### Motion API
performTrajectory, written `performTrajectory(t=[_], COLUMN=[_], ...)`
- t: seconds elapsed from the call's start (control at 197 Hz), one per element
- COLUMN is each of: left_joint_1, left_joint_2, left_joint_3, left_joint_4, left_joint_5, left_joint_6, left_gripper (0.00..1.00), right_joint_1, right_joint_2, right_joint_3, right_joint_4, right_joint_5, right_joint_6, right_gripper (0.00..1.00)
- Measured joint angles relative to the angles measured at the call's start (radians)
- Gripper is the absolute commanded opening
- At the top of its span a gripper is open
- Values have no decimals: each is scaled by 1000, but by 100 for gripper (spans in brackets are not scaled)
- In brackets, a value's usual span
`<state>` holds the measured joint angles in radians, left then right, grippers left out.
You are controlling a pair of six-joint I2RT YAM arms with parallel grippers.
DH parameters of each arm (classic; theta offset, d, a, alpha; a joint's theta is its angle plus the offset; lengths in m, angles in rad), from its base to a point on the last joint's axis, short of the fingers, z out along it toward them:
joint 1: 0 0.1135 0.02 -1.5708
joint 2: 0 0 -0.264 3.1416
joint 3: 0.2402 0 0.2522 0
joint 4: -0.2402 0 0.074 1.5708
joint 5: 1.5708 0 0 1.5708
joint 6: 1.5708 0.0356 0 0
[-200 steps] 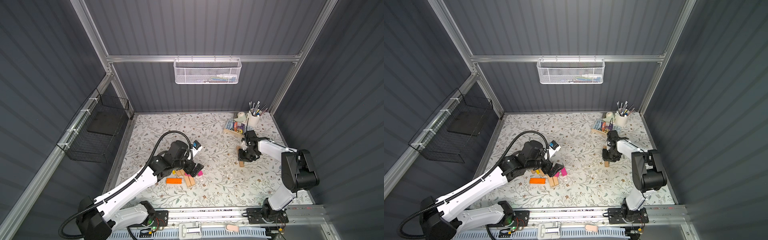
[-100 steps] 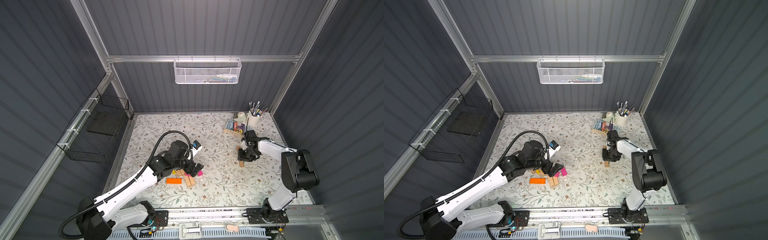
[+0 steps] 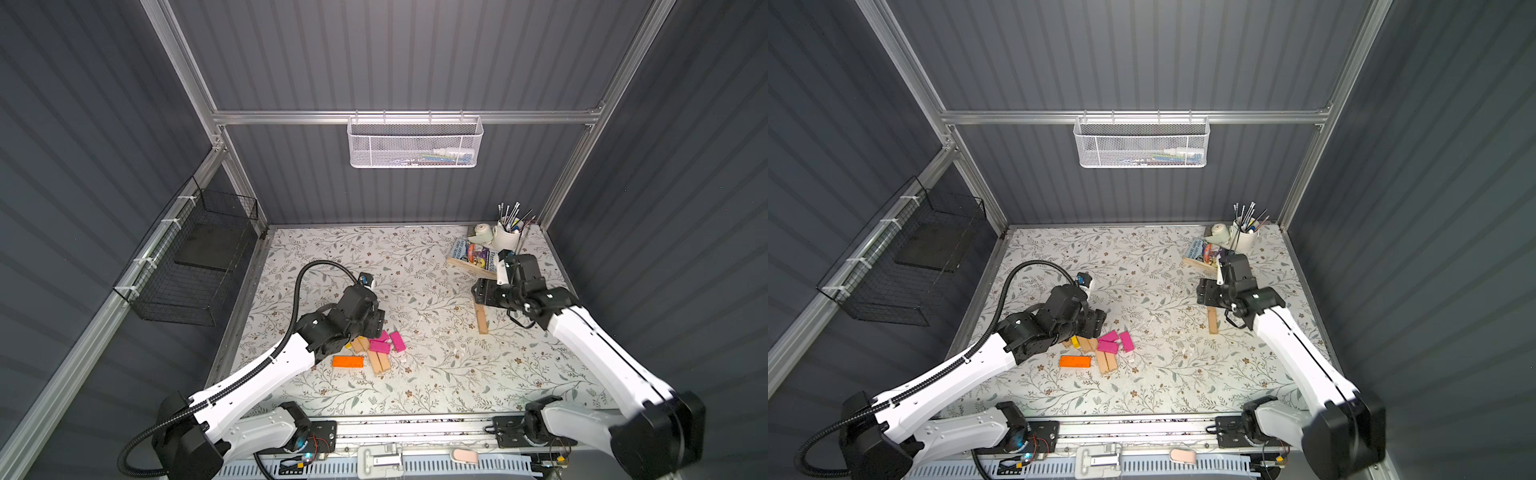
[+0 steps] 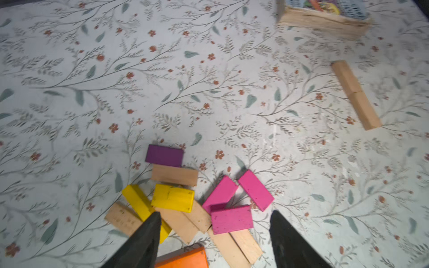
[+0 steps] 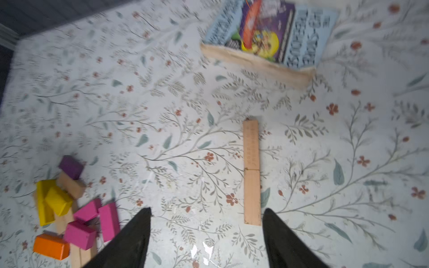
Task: Assemble the letter k with building blocks
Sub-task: Pick up the building block from the center of the board.
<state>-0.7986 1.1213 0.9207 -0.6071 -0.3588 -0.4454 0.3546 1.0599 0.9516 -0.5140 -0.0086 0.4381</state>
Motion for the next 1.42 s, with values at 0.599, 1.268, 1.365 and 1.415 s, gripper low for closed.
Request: performTrajectory(t=[0.599,1.268,1.365,1.415], left_joint_1=[417,474,476,478], left_joint_2=[107,304,324,328], left_joint_3=[-146,-160,-161,-164], left_joint_4=[-100,78,87,90], left_joint_5=[63,240,245,248], left_joint_6=[-203,-192,-191,-190], left_gripper=[43,42,41,40], right_joint_1=[338,338,338,338], right_joint_2=[90,87,87,87], right_joint_3=[27,58,72,77], right_joint_4=[73,48,39,35], right_joint_5=[-70,-47,-43,-40], right_joint_6=[74,25,25,25], right_gripper=[98,99,99,99])
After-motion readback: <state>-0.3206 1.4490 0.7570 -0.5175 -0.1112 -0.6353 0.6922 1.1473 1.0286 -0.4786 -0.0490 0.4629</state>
